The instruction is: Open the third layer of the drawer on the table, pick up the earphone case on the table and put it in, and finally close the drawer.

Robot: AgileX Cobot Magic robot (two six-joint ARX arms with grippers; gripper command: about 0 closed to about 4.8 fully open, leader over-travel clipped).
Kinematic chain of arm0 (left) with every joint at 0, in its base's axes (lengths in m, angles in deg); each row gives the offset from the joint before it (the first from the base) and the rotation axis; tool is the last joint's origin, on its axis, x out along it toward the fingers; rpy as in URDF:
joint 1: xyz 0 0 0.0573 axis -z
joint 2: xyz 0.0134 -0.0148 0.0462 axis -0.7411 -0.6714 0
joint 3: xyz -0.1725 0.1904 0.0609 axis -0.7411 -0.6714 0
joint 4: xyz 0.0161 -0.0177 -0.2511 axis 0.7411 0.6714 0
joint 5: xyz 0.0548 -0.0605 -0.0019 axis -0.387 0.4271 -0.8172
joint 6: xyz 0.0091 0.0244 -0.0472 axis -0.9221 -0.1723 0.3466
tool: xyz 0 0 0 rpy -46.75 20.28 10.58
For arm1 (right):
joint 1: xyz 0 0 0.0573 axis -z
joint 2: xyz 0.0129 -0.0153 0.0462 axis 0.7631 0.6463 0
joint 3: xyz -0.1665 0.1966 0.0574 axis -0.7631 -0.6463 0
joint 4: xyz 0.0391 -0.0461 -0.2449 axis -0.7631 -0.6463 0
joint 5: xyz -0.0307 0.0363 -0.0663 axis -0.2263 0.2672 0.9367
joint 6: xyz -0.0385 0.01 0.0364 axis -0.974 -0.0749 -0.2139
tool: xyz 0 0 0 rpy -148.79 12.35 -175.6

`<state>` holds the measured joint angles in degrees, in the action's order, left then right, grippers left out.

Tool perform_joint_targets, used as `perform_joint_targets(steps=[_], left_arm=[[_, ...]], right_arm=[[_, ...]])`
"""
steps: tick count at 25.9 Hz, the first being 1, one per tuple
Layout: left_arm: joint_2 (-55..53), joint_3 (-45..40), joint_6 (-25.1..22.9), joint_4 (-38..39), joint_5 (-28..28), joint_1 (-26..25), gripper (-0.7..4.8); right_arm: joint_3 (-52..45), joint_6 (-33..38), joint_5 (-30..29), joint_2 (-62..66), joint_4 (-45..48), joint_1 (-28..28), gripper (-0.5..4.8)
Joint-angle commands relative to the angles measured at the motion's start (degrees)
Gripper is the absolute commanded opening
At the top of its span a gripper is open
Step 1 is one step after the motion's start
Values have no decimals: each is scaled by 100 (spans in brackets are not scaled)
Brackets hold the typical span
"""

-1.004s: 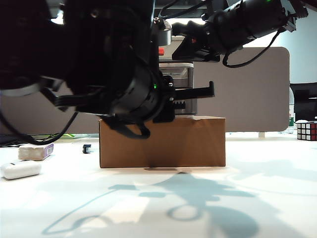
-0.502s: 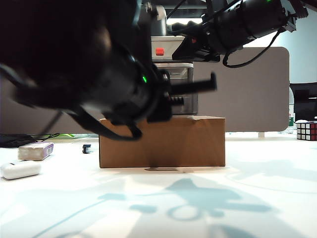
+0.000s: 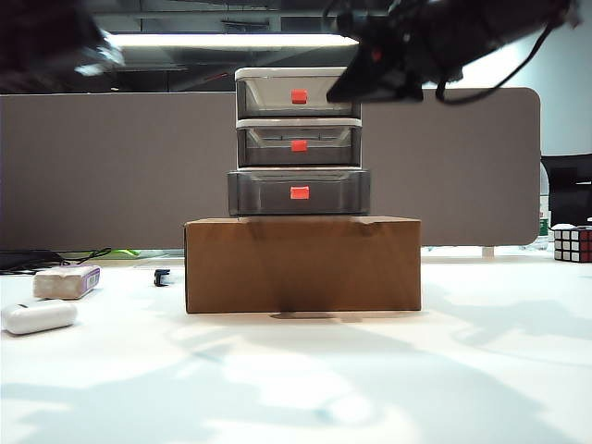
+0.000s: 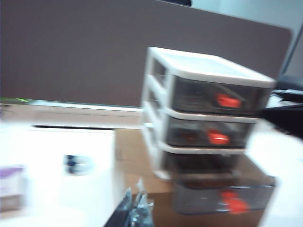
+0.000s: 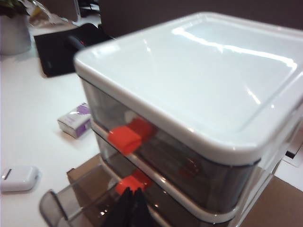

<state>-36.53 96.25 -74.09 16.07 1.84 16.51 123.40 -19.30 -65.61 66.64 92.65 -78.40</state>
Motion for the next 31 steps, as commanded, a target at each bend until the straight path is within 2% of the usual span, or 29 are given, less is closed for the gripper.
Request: perform_joint_targets(steps=[1, 3, 4, 5, 6, 9, 11, 12, 13, 14, 15, 18, 20, 21, 22, 25, 28, 29, 31], left_arm=[[1012, 35, 160, 2208, 1209, -702, -5], [1593, 83, 599, 3156, 2011, -1379, -5], [1998, 85, 872, 3727, 2793, -2146, -5], [2214, 83, 894, 4002, 3700, -2907, -5], [2267, 83, 909, 4052, 4402, -3397, -5], [2227, 81, 933, 4057, 5973, -4612, -4], [2146, 79, 925, 4061, 6419, -5211, 0], [2120, 81, 1152, 4033, 6548, -5724, 41], [2120, 79, 1740, 3893, 6585, -6046, 71], [2118, 66, 1832, 3847, 6579, -6116, 72], [2103, 50, 1674, 3794, 6505, -6148, 72], [1897, 28, 566, 3840, 6474, -6166, 75], [1576, 31, -50, 3788, 6942, -6159, 108], [1346, 31, -365, 3720, 7160, -6159, 144], [933, 31, -789, 3556, 7340, -6159, 216], [225, 61, -1051, 3147, 7401, -6159, 295], [-439, 85, -1204, 2579, 7442, -6159, 322], [-863, 107, -1368, 2221, 7482, -6159, 351], [-1178, 223, -1556, 2273, 7418, -6159, 351]], right_arm=[[31, -17, -37, -297, -254, -4, -6], [31, -17, -37, -463, -402, -4, -6], [31, -17, -37, -601, -542, -4, -6], [31, -17, -39, -710, -671, -4, -6], [31, -17, -39, -752, -734, -4, -6], [31, -13, -42, -820, -929, -11, -6], [31, 7, -42, -828, -1045, -15, -6], [31, 7, -55, -837, -1174, -17, -6], [31, 7, -85, -837, -1300, -17, -6], [31, 7, -85, -837, -1359, -17, -6], [31, 7, -87, -837, -1408, -17, -6], [24, 7, -146, -837, -1517, -20, -6], [24, 7, -160, -837, -1554, -20, -6], [24, 7, -208, -837, -1567, -20, -6], [24, 7, -214, -837, -1628, -26, -6], [24, 4, -212, -837, -1729, -26, -6], [24, 4, -216, -837, -1838, -26, -6], [24, 0, -214, -835, -1904, -26, -6], [24, 0, -214, -835, -1967, -26, -6]])
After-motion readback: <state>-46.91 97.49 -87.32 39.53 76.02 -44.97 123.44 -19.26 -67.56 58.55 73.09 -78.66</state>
